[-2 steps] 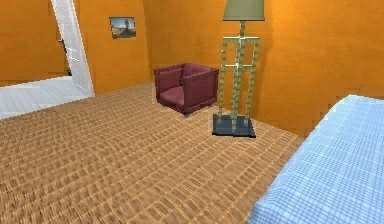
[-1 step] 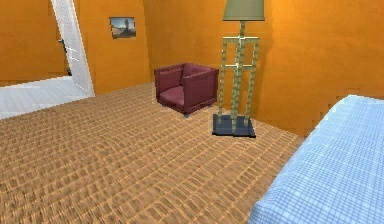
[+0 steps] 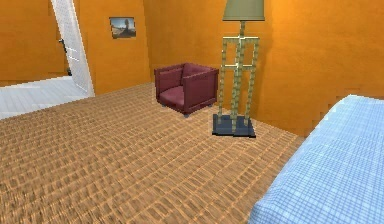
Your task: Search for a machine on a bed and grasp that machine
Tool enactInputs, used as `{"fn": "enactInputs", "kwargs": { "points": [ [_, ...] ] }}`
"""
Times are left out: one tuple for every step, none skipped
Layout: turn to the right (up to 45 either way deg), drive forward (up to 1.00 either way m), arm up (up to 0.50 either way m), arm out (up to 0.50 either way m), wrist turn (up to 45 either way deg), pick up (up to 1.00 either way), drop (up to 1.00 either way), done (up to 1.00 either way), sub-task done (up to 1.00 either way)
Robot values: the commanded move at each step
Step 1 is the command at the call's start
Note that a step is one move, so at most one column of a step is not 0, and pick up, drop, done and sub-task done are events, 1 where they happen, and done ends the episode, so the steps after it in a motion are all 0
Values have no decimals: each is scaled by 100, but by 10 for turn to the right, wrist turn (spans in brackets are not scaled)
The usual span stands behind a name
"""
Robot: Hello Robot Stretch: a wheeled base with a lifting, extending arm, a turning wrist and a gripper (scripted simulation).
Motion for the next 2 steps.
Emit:
{"fn": "enactInputs", "kwargs": {
  "points": [
    [0, 0, 0, 0, 450, 0, 0, 0, 0],
    [0, 0, 0, 0, 330, 0, 0, 0, 0]
  ]
}}
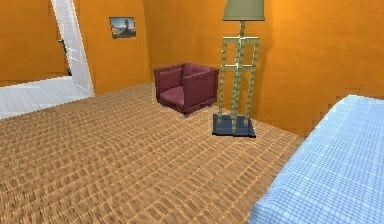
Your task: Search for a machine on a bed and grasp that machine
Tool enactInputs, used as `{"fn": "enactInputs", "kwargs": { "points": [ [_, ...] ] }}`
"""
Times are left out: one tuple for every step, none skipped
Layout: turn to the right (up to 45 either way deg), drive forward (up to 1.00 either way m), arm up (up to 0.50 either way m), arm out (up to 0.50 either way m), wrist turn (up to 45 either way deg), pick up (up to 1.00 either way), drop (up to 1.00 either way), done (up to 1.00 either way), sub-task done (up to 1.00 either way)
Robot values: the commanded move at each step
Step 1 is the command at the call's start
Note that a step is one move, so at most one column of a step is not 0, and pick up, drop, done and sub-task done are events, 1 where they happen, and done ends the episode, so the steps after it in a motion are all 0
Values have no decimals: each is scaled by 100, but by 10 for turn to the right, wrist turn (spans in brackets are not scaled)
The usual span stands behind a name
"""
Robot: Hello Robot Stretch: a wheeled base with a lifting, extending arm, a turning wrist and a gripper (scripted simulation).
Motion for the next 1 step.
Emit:
{"fn": "enactInputs", "kwargs": {
  "points": [
    [0, 0, -30, 0, 0, 0, 0, 0, 0]
  ]
}}
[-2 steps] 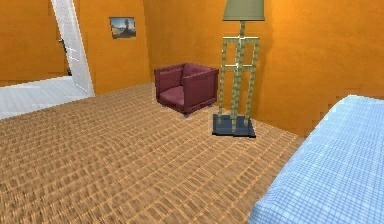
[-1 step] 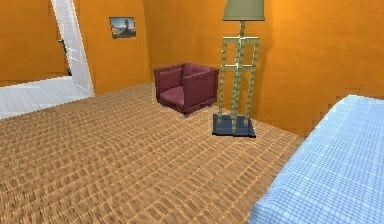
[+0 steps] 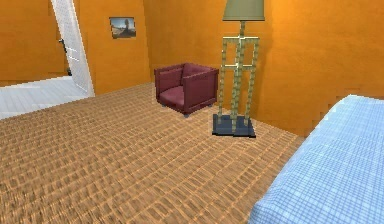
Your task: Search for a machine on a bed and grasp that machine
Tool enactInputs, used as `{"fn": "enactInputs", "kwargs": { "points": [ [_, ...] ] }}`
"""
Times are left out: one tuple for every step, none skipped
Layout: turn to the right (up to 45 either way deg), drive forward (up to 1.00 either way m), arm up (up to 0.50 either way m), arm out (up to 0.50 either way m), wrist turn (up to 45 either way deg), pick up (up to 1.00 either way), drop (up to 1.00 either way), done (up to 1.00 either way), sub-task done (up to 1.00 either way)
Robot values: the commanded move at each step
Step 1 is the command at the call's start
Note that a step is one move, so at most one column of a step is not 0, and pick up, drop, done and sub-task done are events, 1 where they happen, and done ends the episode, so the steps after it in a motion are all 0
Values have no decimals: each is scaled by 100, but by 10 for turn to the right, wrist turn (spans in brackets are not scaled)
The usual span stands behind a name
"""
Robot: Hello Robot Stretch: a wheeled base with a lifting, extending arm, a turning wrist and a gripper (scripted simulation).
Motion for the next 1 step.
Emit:
{"fn": "enactInputs", "kwargs": {
  "points": [
    [0, 0, 10, 0, 0, 0, 0, 0, 0]
  ]
}}
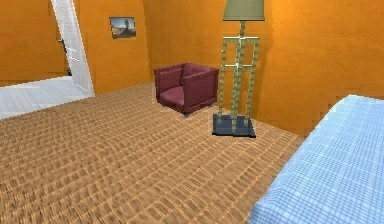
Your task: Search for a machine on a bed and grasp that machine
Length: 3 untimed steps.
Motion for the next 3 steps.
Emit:
{"fn": "enactInputs", "kwargs": {
  "points": [
    [0, 0, -10, 0, 0, 0, 0, 0, 0],
    [0, 0, 10, 0, 0, 0, 0, 0, 0],
    [0, 0, 22, 0, 0, 0, 0, 0, 0]
  ]
}}
